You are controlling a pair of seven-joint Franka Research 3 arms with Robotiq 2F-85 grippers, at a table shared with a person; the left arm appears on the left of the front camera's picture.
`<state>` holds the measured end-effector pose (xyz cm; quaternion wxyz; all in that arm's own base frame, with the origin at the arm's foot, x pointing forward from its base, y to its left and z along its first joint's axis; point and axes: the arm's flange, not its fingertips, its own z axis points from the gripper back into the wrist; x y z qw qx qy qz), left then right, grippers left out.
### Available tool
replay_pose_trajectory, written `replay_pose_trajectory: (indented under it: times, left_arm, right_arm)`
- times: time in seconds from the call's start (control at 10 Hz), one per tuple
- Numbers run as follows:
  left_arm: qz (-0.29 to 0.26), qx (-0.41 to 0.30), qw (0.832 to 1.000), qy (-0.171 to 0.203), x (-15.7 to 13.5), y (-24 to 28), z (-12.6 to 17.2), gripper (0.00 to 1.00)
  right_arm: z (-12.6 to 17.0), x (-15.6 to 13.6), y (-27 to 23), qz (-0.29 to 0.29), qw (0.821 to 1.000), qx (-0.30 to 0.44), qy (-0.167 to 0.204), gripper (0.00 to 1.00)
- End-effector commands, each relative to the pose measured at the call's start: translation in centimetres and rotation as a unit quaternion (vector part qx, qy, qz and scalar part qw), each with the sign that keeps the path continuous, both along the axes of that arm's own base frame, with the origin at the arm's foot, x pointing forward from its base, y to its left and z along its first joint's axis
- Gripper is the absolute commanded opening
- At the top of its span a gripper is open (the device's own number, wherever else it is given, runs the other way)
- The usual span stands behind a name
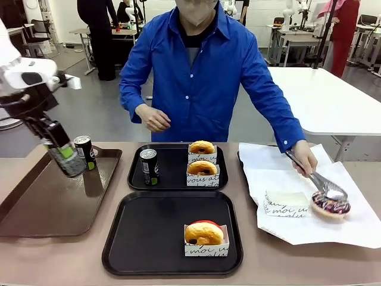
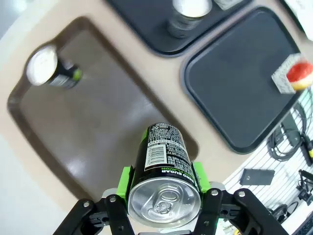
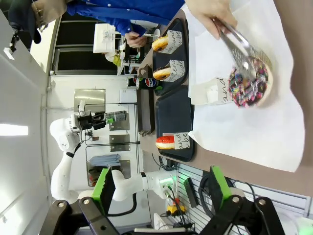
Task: Set up donuts and drinks on trays.
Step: Pick up one Pepsi coke from the Handle tray and place it on the Flat Tray without a Pepsi coke.
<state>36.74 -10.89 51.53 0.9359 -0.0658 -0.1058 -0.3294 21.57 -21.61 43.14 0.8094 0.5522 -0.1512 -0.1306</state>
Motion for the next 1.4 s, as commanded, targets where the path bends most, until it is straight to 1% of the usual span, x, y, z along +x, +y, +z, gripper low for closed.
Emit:
replay_pose_trajectory:
  times: [0.0, 0.2, 0.4, 0.5, 0.6, 0.8, 0.9, 1.0, 1.3]
  left_arm:
    - [-0.070, -0.015, 0.997, -0.017, -1.8, -3.8, -1.1, 0.58]
    - [-0.120, -0.007, 0.993, -0.012, -3.3, -7.9, -1.8, 0.58]
    - [-0.150, -0.011, 0.988, -0.027, -4.6, -11.4, -2.8, 0.58]
    - [-0.158, -0.011, 0.987, -0.022, -4.9, -13.0, -3.2, 0.58]
    - [-0.168, -0.008, 0.986, -0.007, -4.7, -14.3, -3.5, 0.58]
    - [-0.172, 0.007, 0.985, 0.010, -3.7, -16.5, -4.1, 0.58]
    - [-0.160, 0.022, 0.987, 0.025, -3.4, -16.7, -4.0, 0.58]
    - [-0.170, 0.011, 0.985, 0.005, -4.9, -15.3, -4.5, 0.58]
    - [-0.170, 0.011, 0.985, 0.005, -4.9, -15.3, -4.5, 0.58]
  right_arm:
    - [0.0, -0.2, 0.0, 0.002, 1.000, 0.007, -0.006, 1.00]
    - [0.0, -0.2, 0.0, 0.002, 1.000, 0.007, -0.006, 1.00]
    - [0.0, -0.2, 0.0, 0.002, 1.000, 0.007, -0.006, 1.00]
    - [0.0, -0.2, 0.0, 0.002, 1.000, 0.007, -0.006, 1.00]
    - [0.0, -0.2, 0.0, 0.002, 1.000, 0.007, -0.006, 1.00]
    - [0.0, -0.2, 0.0, 0.002, 1.000, 0.007, -0.006, 1.00]
    - [0.0, -0.2, 0.0, 0.002, 1.000, 0.007, -0.006, 1.00]
    - [0.0, -0.2, 0.0, 0.002, 1.000, 0.007, -0.006, 1.00]
    - [0.0, -0.2, 0.0, 0.002, 1.000, 0.007, -0.006, 1.00]
